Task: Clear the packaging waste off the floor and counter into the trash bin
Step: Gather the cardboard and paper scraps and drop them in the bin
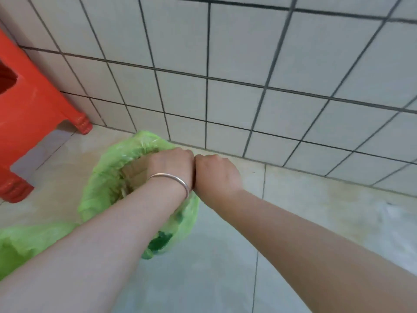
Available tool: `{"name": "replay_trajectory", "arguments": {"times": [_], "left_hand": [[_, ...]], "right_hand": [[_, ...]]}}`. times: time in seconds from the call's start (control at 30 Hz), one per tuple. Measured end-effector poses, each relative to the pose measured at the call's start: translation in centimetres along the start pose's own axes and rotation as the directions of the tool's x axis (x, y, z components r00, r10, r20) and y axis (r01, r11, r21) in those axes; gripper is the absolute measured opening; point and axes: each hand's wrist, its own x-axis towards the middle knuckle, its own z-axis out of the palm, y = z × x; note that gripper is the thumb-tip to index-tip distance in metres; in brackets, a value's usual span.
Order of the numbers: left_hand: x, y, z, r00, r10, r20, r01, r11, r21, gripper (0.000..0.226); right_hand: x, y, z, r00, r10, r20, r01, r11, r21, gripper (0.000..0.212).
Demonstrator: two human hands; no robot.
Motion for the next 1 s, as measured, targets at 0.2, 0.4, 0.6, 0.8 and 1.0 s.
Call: {"name": "replay_trajectory", "arguments": {"times": [0.2,0.4,0.6,0.8,1.0], "left_hand": [[-6.0,18.0,-5.3,0.920,0.372,-0.126,-0.383,0.920,-0.080,0.028],[-15.0,40.3,-6.6,0.778,0.626,-0.062,-0.629,0.771,-0.102,0.027],[-25.4,59.5,-5.1,0.680,0.734,0.003,-0.723,0.670,-0.168,0.025],[-32.3,71.3,-1.1,0.642,0.753,0.142,-0.735,0.658,-0.168,0.025],[-33.5,75.3,1.8,0.605,0.767,0.214,-0.717,0.642,-0.272,0.034]], "right_hand": [[-13.4,15.0,-5.8,0.929,0.318,-0.187,-0.267,0.929,0.255,0.028],[-31.6,31.5,-7.6,0.803,0.576,-0.154,-0.502,0.793,0.345,0.027],[-48.0,44.7,-6.2,0.646,0.755,-0.115,-0.636,0.615,0.467,0.030],[-58.9,53.1,-1.9,0.547,0.837,0.007,-0.670,0.432,0.604,0.029],[-62.0,56.4,2.2,0.449,0.886,0.113,-0.684,0.260,0.682,0.029]]}}
